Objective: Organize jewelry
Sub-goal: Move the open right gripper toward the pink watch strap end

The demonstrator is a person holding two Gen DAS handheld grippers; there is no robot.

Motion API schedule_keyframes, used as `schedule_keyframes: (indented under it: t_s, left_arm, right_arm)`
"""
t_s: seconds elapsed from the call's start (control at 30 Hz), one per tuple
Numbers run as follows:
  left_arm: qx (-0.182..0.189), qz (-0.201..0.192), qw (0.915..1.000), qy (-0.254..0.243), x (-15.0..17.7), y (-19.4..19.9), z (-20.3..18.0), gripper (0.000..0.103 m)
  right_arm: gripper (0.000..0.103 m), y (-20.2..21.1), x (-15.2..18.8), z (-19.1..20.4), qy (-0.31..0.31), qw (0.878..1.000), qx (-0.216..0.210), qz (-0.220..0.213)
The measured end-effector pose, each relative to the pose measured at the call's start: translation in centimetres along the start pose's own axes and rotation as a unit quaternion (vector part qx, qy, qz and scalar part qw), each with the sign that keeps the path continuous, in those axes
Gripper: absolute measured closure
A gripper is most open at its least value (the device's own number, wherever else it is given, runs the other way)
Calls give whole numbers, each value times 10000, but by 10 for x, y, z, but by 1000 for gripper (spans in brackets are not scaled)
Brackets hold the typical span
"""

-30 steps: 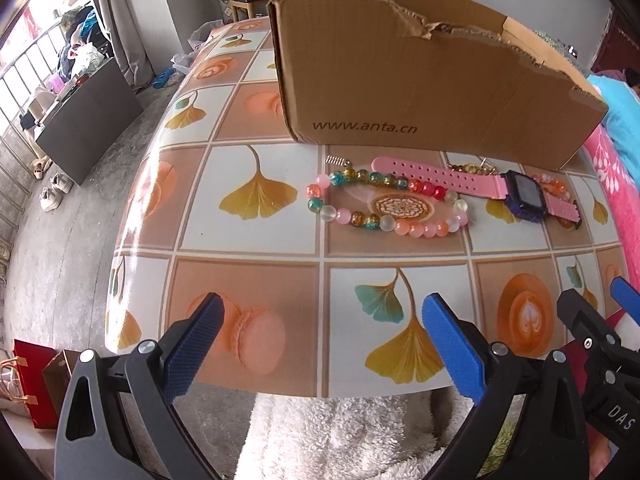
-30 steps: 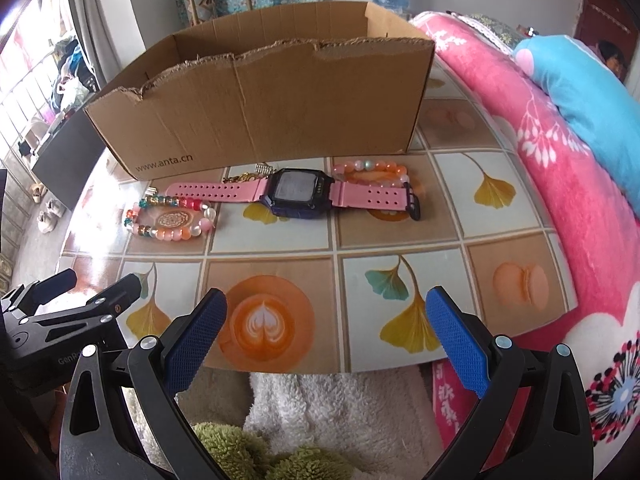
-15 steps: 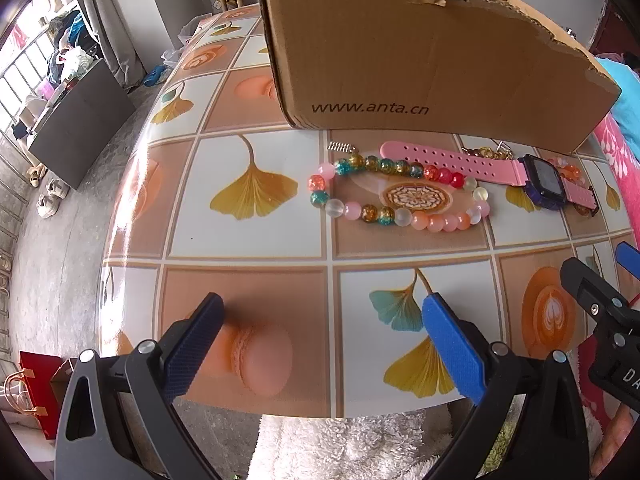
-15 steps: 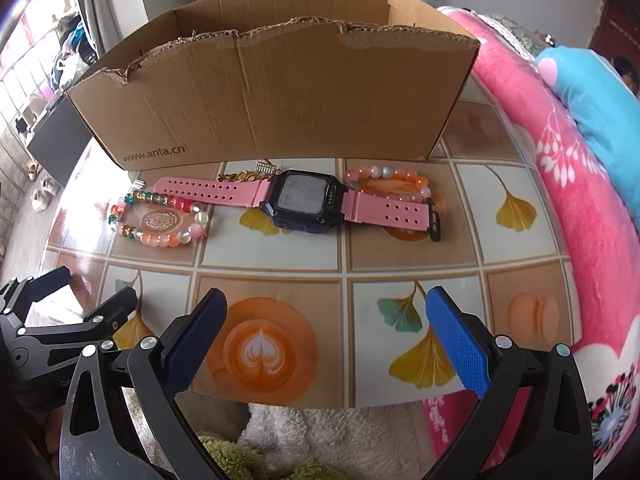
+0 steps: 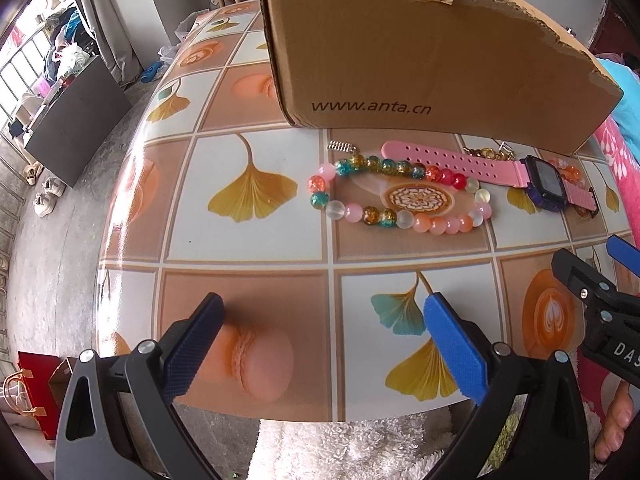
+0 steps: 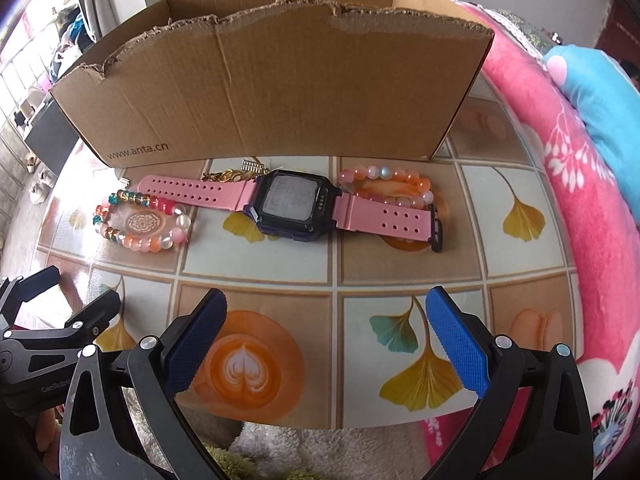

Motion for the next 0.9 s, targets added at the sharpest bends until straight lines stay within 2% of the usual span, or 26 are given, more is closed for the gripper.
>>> schedule_keyframes:
  t_s: [0.13, 0.73, 0.9]
  left_arm:
    - [40, 38, 10000, 5, -2, -2, 2, 4]
    - [127, 64, 9997, -217, -11, -10, 8, 4]
    - [-18, -39, 9994, -332, -12, -6, 8, 4]
  right_arm:
    - [7, -16, 1, -4, -20, 9999, -3, 135]
    - [7, -20, 13, -6, -36, 9998, -152, -83]
    - [7, -18, 15, -11, -41, 9987, -473, -190]
Point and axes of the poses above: each gripper's, at about its wrist camera, not at the fingertips, and y roughly against the way its jaws point, z to its left, x to its underside, the point moved 9 cm from there along -y, roughly the way its jaws point, and after that the axes turned 8 degrees about x, right-handed, at the moved point
